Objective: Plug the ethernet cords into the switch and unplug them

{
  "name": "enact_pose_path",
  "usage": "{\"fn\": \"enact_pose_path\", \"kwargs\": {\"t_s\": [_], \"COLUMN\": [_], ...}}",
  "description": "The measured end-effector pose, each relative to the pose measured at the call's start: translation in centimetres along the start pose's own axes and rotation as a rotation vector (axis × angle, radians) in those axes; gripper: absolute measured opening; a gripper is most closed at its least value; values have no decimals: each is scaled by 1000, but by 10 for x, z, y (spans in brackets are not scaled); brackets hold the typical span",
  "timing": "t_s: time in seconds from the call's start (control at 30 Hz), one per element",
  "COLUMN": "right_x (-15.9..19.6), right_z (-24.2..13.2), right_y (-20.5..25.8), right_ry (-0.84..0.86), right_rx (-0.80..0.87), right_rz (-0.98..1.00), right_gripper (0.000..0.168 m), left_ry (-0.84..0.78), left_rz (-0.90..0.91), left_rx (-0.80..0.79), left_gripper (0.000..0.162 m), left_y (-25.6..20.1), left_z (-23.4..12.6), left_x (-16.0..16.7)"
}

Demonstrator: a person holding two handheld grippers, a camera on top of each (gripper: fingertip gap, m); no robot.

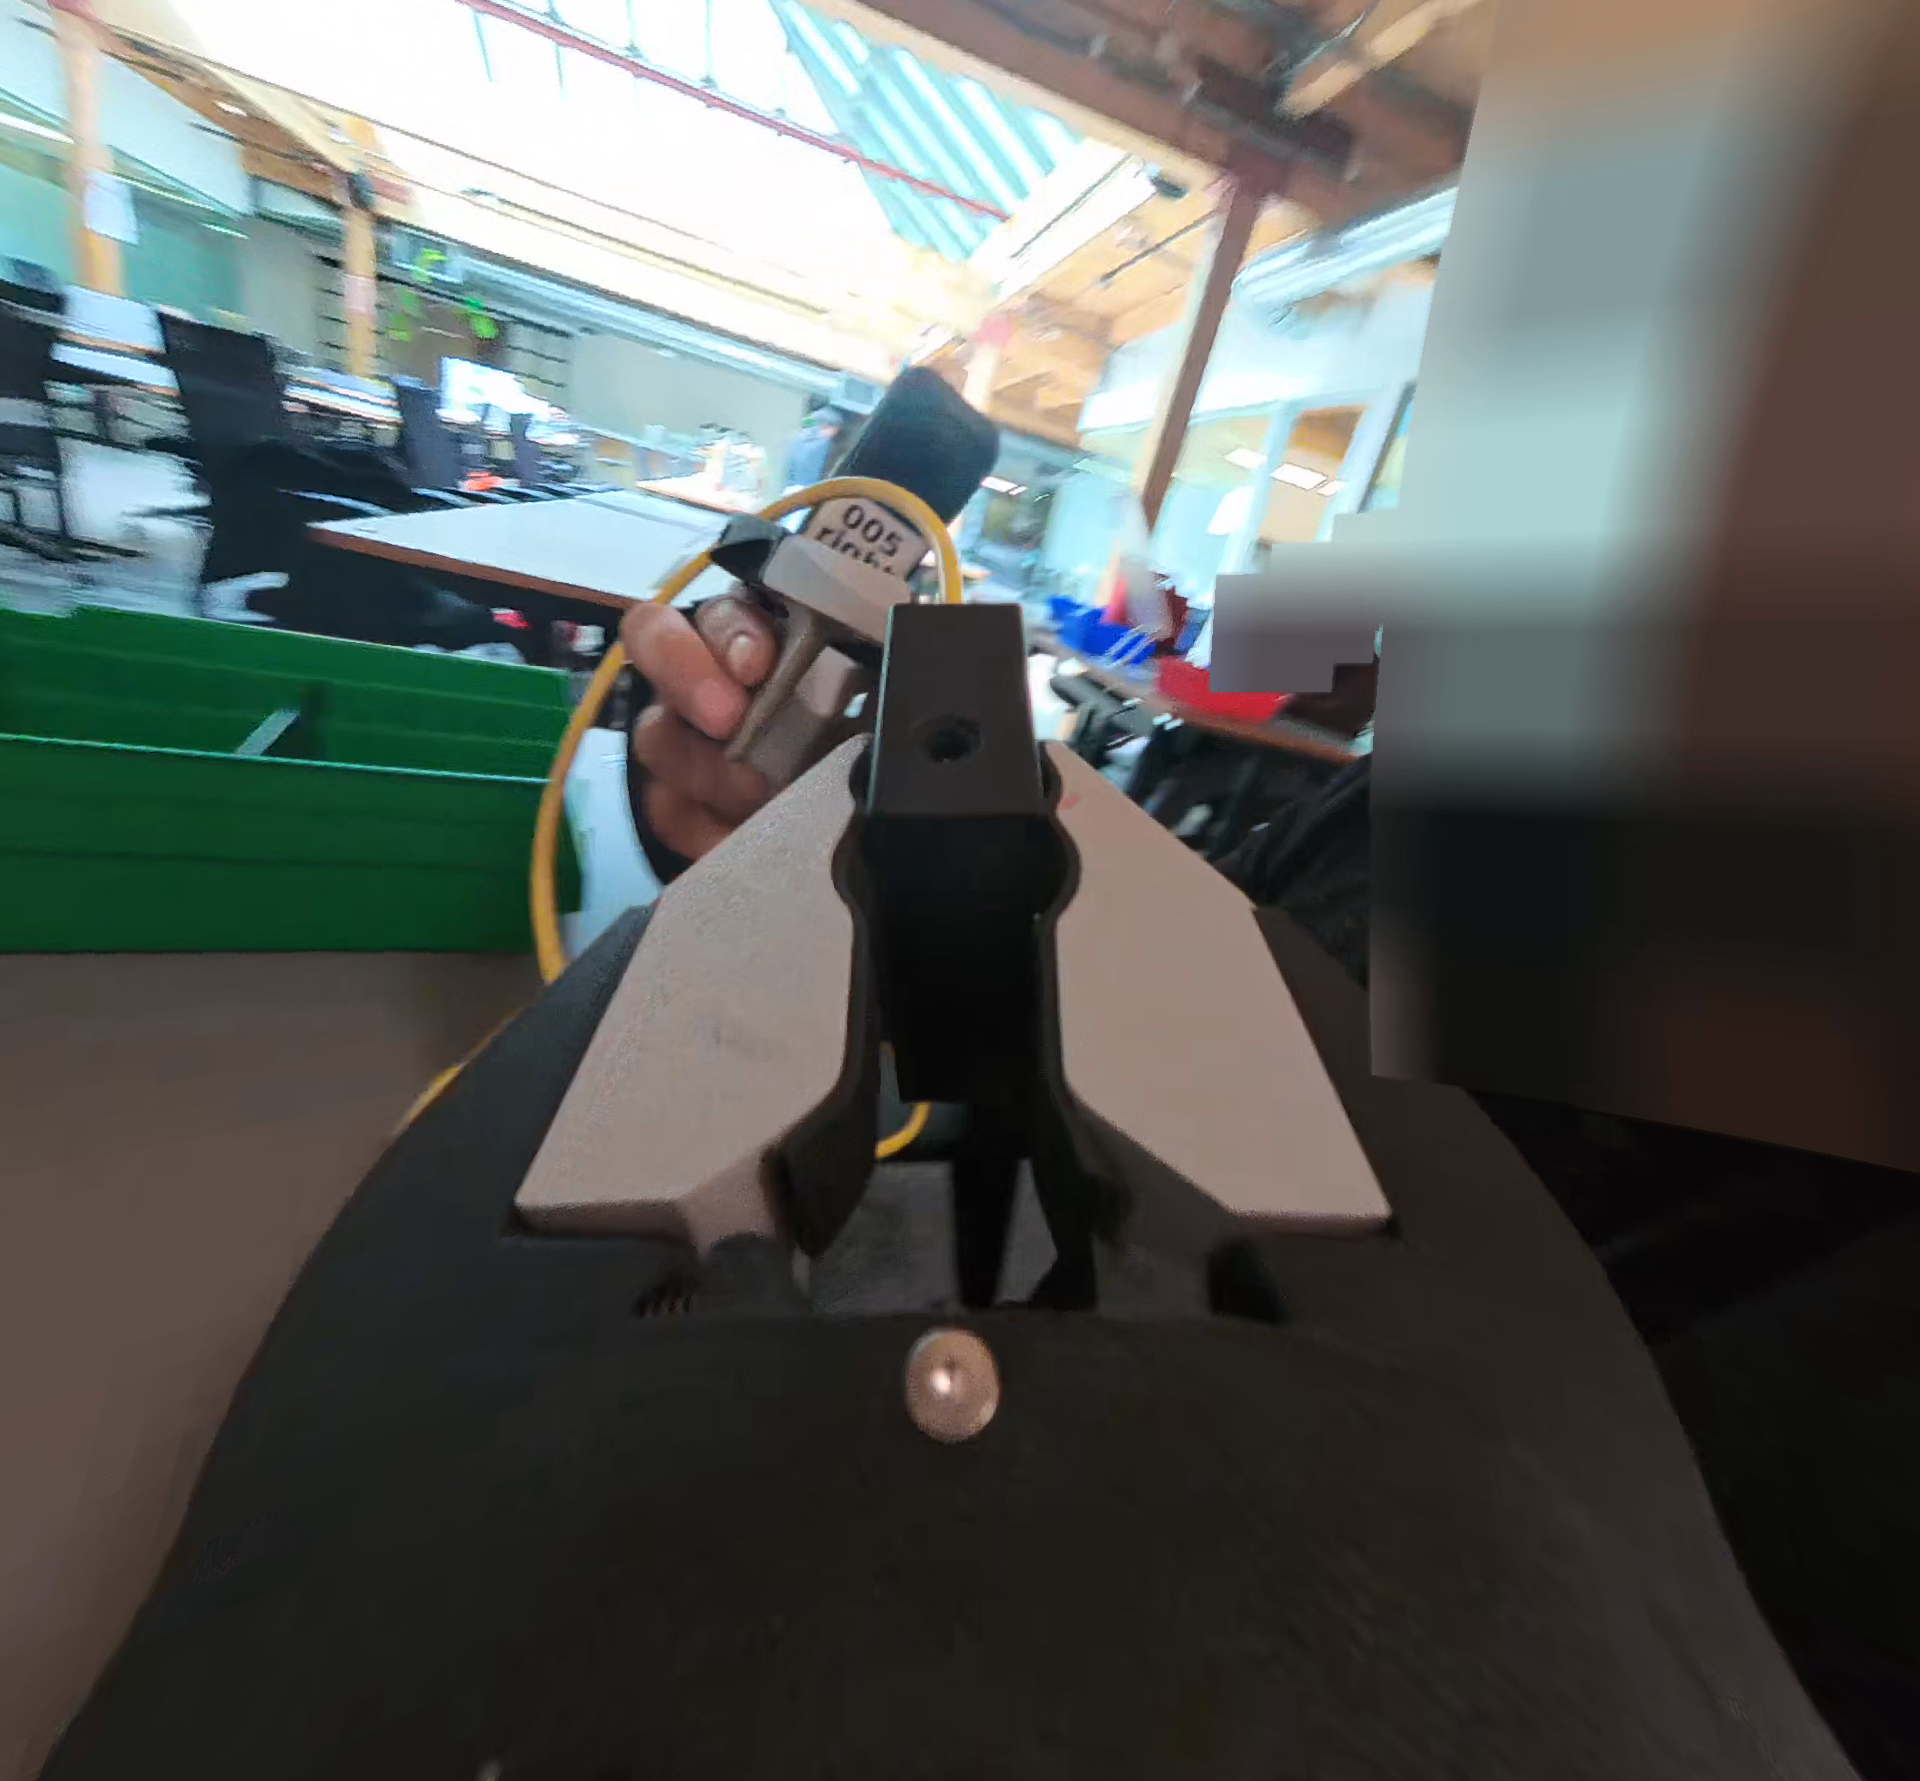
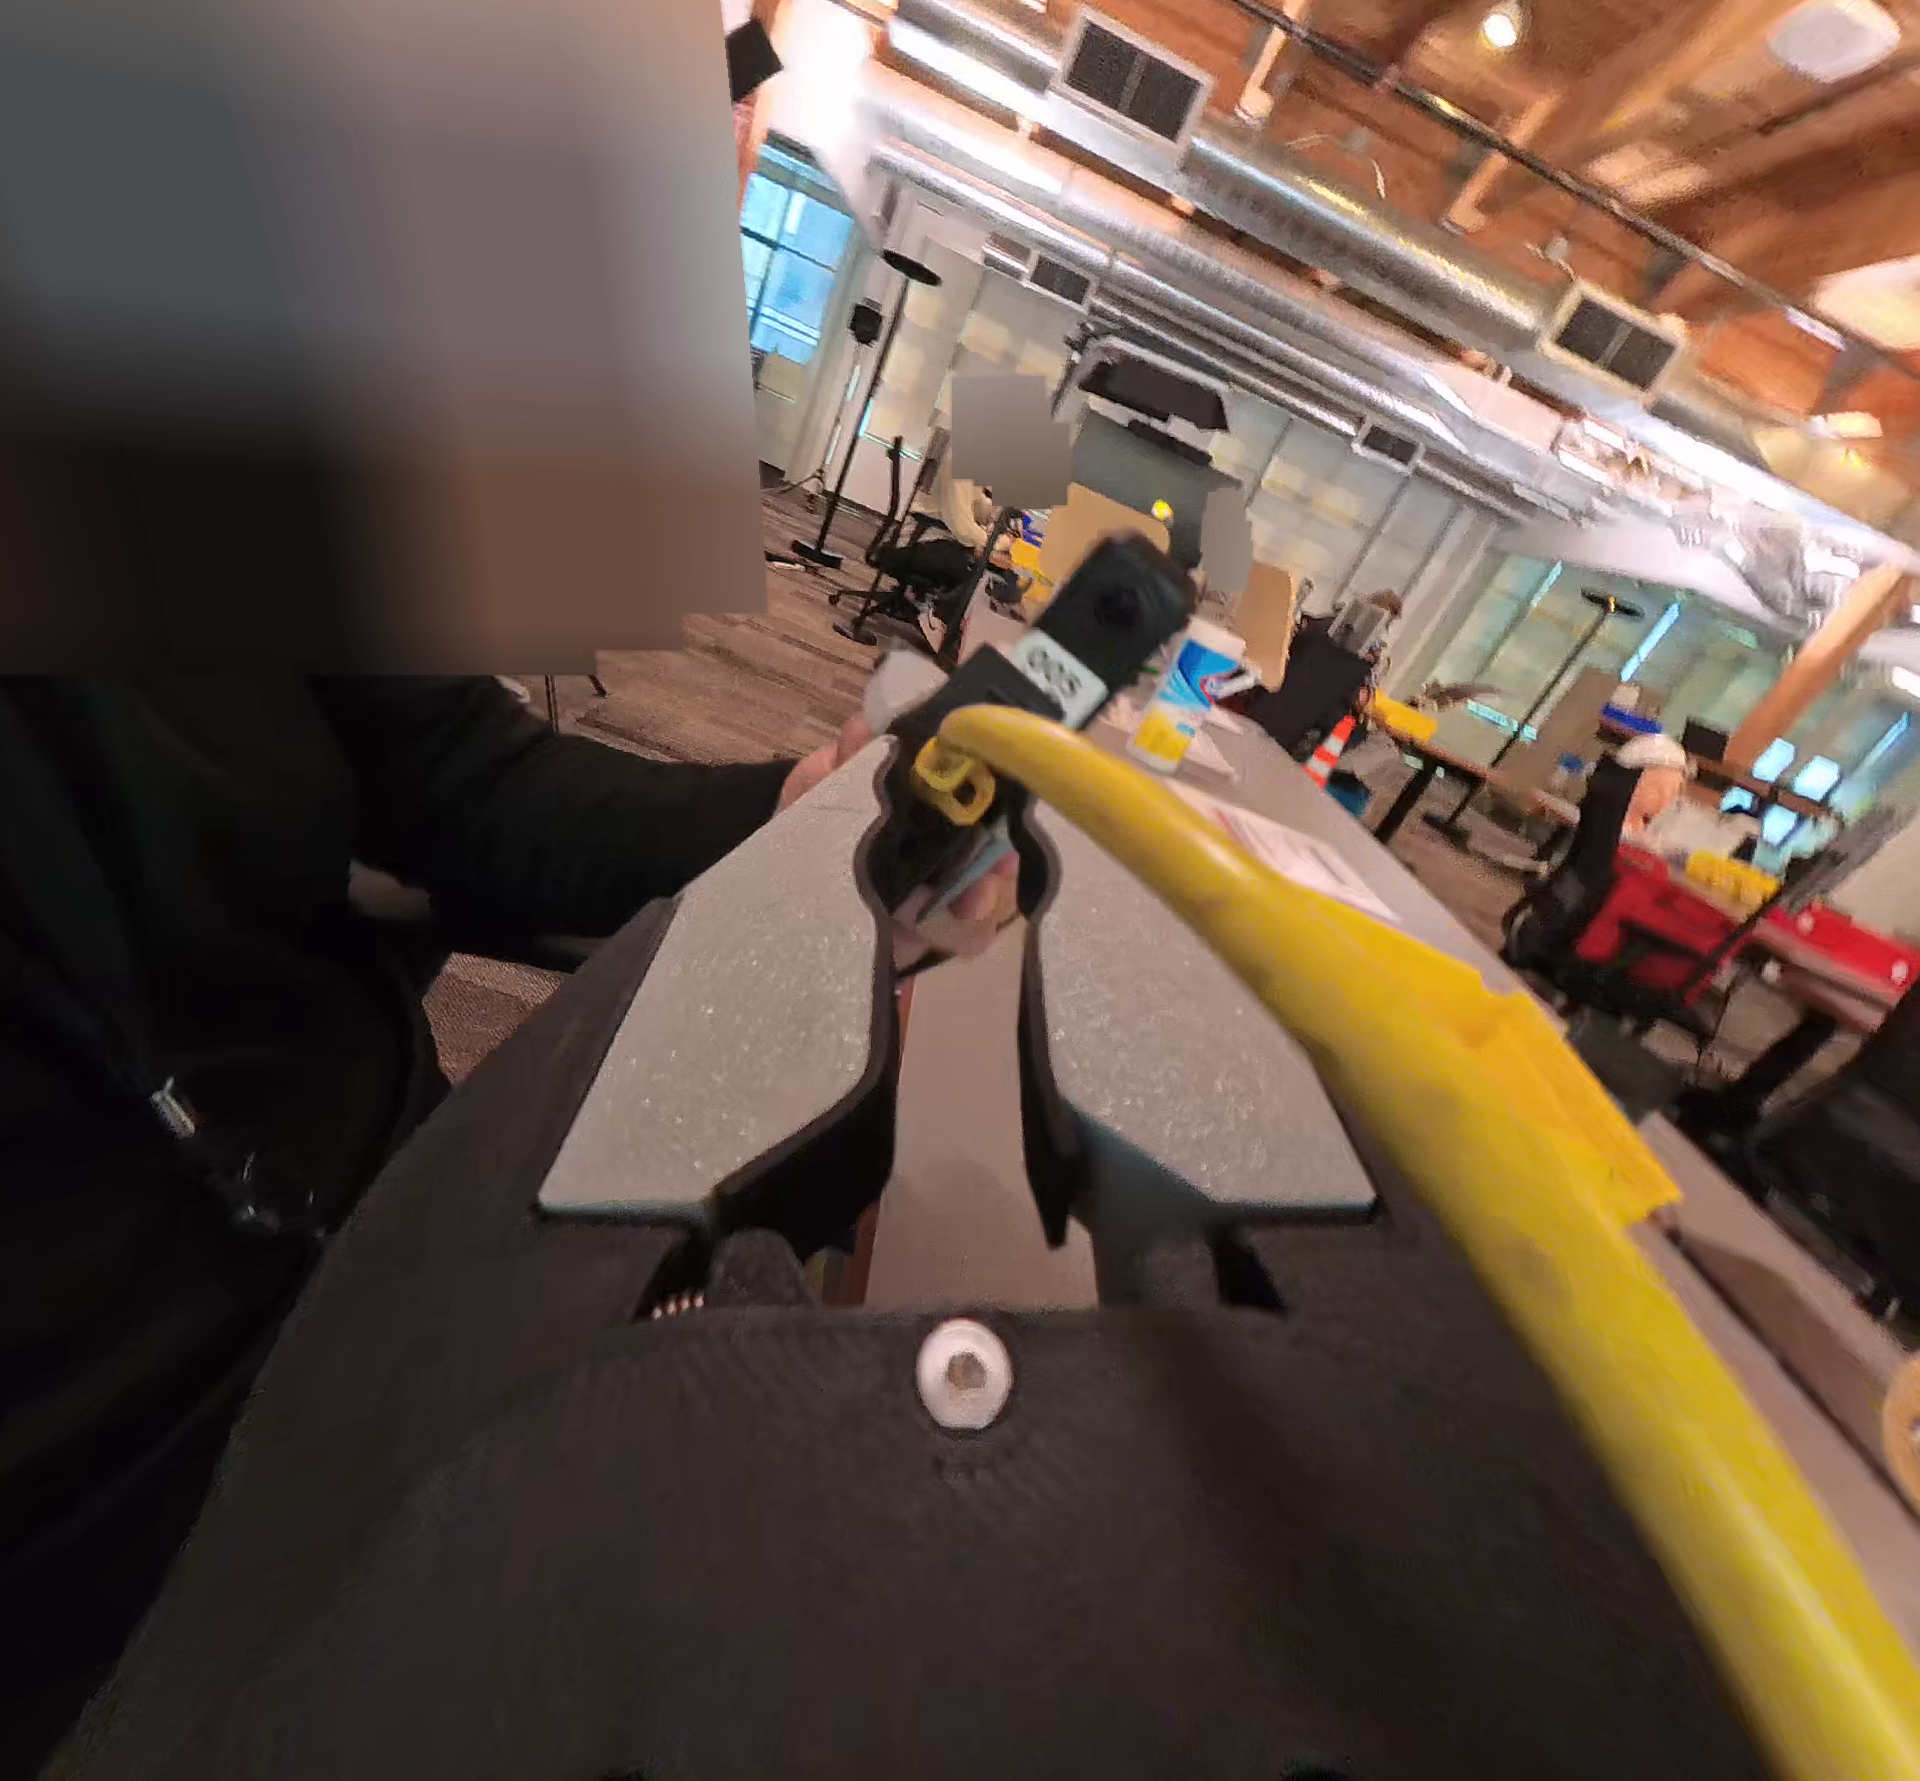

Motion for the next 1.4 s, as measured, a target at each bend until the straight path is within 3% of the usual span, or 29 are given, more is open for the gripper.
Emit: {"fn": "enact_pose_path", "kwargs": {"t_s": [0.03,0.23,0.37,0.43,0.5,0.67,0.7,0.73,0.77,0.83,1.07,1.2,1.4], "right_x": [3,23,37,43,49,60,63,65,67,72,96,104,151], "right_z": [0,12,15,17,18,16,16,16,17,20,25,24,13], "right_y": [-3,-8,-11,-11,-12,-21,-23,-23,-22,-22,-28,-37,-90], "right_ry": [26,144,191,186,174,190,208,219,223,241,247,328,490], "right_rx": [14,12,-21,-29,-34,37,60,59,46,62,108,217,382], "right_rz": [34,183,299,327,377,406,412,416,415,386,421,329,322], "right_gripper": [15,34,22,22,36,23,46,53,50,21,22,21,21], "left_ry": [5,24,-35,-71,-91,-103,-103,-102,-95,-82,-69,-5,-6], "left_rz": [51,150,156,142,130,105,111,123,137,143,65,32,56], "left_rx": [-59,-187,-256,-254,-286,-298,-310,-322,-339,-362,-441,-599,-725], "left_gripper": [27,27,26,26,26,26,26,26,26,26,28,36,40], "left_y": [-1,-1,6,10,16,25,26,27,29,33,51,61,48], "left_z": [-6,-14,-22,-24,-26,-28,-29,-29,-29,-29,-43,-61,-95], "left_x": [-3,-5,-9,-9,-8,-7,-6,-6,-5,-3,-2,-5,-23]}}
Point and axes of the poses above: each gripper's, where its closed fingertips meet, z out along the fingers, x out of its underside, y = z × x across the jaws, the point moved 10 cm from there along -z, back along the fingers, and after that the axes turned 10 degrees about -z, right-handed, at the moved point
